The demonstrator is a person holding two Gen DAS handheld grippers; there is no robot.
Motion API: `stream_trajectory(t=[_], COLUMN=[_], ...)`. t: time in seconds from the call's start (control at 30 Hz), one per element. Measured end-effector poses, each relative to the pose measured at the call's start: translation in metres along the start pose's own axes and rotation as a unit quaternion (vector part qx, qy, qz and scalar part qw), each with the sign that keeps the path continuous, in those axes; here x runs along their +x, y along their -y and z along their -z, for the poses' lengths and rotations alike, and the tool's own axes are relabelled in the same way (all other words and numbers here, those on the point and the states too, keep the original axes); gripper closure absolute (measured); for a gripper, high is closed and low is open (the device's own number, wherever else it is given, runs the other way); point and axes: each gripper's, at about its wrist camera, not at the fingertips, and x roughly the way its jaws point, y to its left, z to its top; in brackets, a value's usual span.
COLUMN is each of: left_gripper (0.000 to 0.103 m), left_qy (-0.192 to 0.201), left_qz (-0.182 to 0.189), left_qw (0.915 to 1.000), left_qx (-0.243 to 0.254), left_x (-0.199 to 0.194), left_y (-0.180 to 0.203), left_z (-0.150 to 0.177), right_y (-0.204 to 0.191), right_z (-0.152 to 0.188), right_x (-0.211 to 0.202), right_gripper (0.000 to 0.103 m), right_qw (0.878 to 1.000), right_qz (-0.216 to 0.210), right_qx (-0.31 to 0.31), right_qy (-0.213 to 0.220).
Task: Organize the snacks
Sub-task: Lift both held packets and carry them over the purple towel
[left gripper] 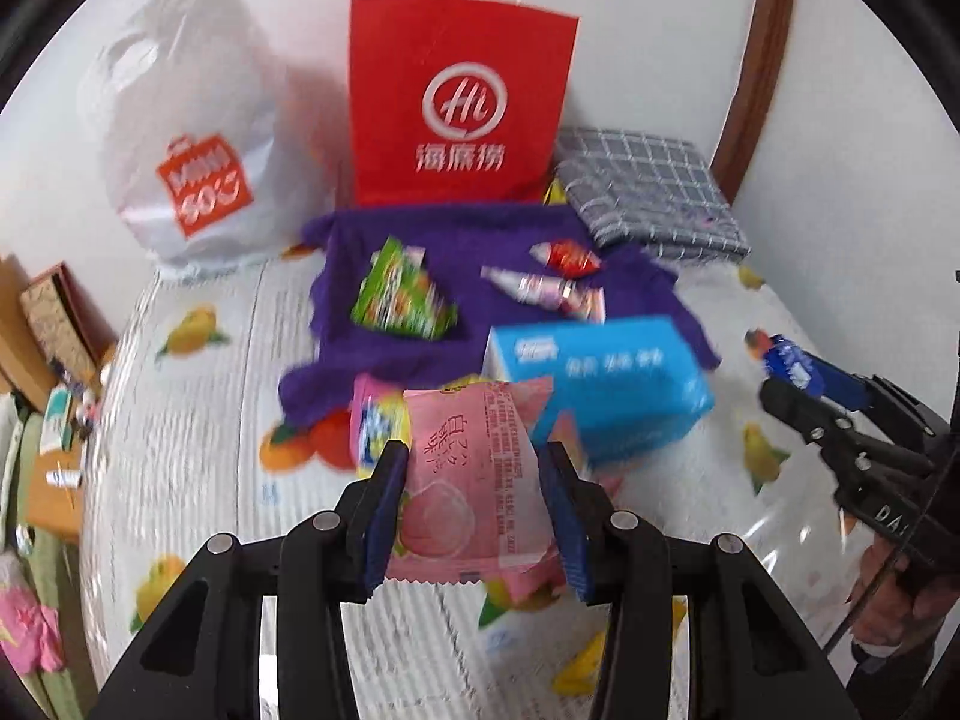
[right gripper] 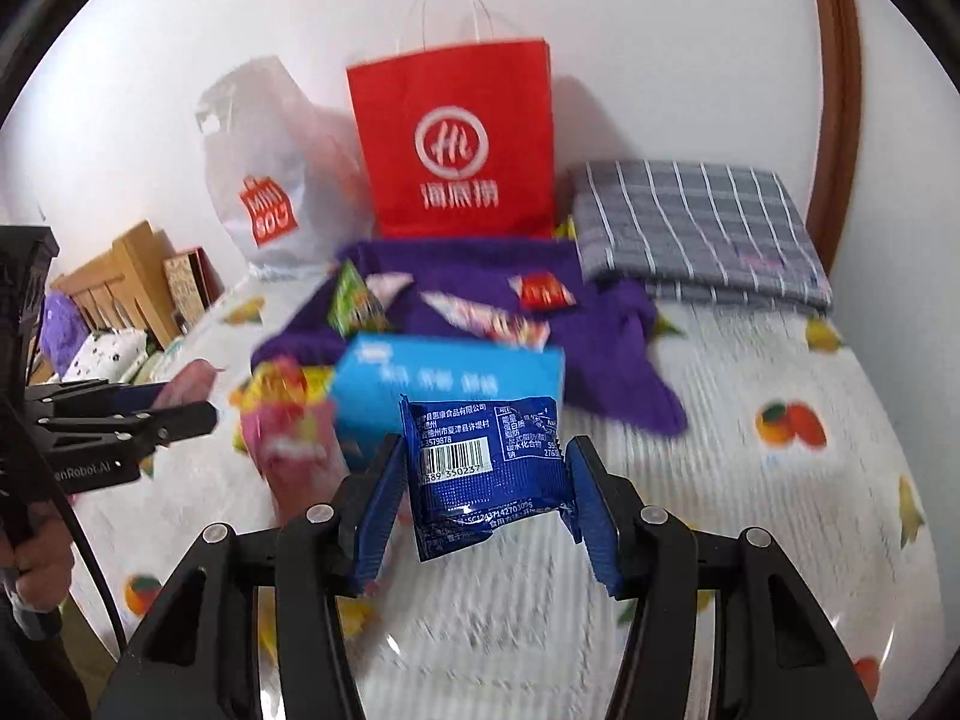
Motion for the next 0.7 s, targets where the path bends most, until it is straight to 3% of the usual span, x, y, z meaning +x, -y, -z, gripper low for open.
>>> stream_trajectory(t=[0.23, 0.7], left_gripper=[0.060, 0.060], left_qy=[0.020, 0.033], left_qz=[-0.002, 0.005], left_qw=[0.9997, 0.9994], left_qx=[0.015, 0.004], left_x=[0.001, 0.048], left_y=[0.005, -0.012], left_z=[-0.054, -0.138], right_y=[-0.003, 0.022], right_z=[-0.049, -0.127], right_x=[0.012, 0.070], right_gripper=[0.049, 0.049], right_qw=[1.000, 1.000], right_qz=[0.008, 0.023], right_qx=[-0.001, 0.009], right_qy=[0.009, 0.001])
